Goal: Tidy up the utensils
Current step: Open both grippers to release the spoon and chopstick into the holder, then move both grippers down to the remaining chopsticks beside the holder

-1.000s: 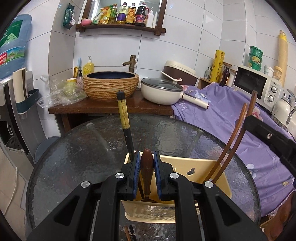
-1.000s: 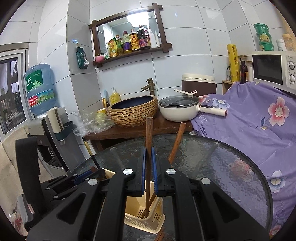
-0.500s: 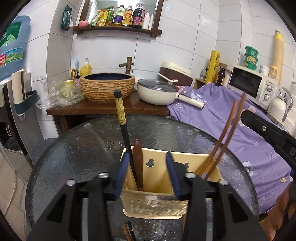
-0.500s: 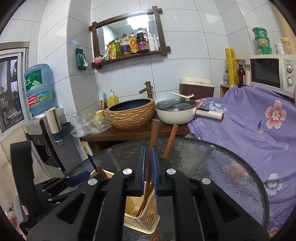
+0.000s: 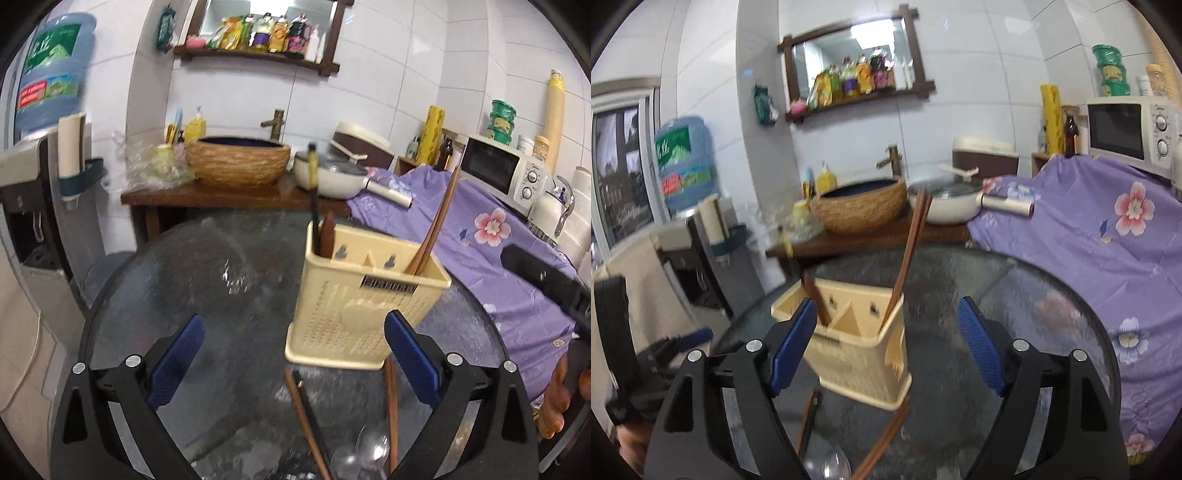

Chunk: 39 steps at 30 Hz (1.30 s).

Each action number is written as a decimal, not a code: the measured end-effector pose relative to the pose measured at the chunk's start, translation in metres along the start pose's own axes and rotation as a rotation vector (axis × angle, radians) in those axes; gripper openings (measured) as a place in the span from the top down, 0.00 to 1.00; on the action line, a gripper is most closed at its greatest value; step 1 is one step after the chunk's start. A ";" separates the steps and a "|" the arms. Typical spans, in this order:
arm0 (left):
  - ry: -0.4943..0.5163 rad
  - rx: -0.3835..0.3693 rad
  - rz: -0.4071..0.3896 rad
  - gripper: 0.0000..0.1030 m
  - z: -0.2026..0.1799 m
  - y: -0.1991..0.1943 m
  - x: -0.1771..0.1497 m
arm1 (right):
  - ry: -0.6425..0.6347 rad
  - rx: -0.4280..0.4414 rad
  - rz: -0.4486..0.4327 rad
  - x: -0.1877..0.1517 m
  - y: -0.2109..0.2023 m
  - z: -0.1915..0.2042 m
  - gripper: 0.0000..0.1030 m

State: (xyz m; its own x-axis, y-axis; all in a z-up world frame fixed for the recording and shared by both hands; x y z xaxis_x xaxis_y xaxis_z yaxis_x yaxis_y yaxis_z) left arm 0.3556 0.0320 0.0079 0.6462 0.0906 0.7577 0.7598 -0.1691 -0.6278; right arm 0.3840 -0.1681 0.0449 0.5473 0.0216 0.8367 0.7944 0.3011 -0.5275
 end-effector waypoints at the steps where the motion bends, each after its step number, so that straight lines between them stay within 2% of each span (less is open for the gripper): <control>1: -0.005 0.003 0.015 0.06 0.003 0.000 -0.008 | -0.008 0.002 0.022 -0.009 0.002 0.001 0.23; 5: -0.020 0.044 0.083 0.06 0.021 0.009 -0.045 | -0.048 -0.013 0.152 -0.057 0.020 0.005 0.23; 9: -0.044 0.043 0.158 0.08 0.032 0.022 -0.073 | -0.028 -0.034 0.257 -0.097 0.040 -0.004 0.24; 11: -0.046 0.035 0.182 0.10 0.031 0.027 -0.083 | -0.014 -0.025 0.305 -0.111 0.048 -0.004 0.30; 15: -0.007 0.016 0.224 0.23 0.021 0.035 -0.097 | 0.009 -0.008 0.387 -0.137 0.065 -0.002 0.45; 24: 0.021 -0.001 0.281 0.46 0.006 0.053 -0.110 | 0.023 -0.010 0.444 -0.163 0.080 0.000 0.61; 32: 0.043 -0.001 0.300 0.50 -0.006 0.065 -0.115 | 0.020 -0.021 0.474 -0.171 0.088 0.005 0.69; 39: 0.028 -0.020 0.302 0.53 -0.008 0.065 -0.114 | 0.042 -0.016 0.491 -0.165 0.094 0.002 0.70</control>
State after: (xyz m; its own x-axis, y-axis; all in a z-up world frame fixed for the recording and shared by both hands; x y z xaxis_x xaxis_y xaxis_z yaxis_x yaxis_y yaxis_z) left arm 0.3307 0.0026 -0.1183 0.8404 0.0061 0.5420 0.5317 -0.2037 -0.8221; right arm 0.3680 -0.1420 -0.1422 0.8680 0.1186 0.4821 0.4437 0.2505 -0.8604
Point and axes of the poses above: each gripper's, at about its wrist camera, not at the fingertips, and y roughly the way its jaws point, z to its left, x to its top, the point moved 8 cm from there along y, roughly the way its jaws point, and after that the axes turned 7 degrees about z, right-handed, at the moved point
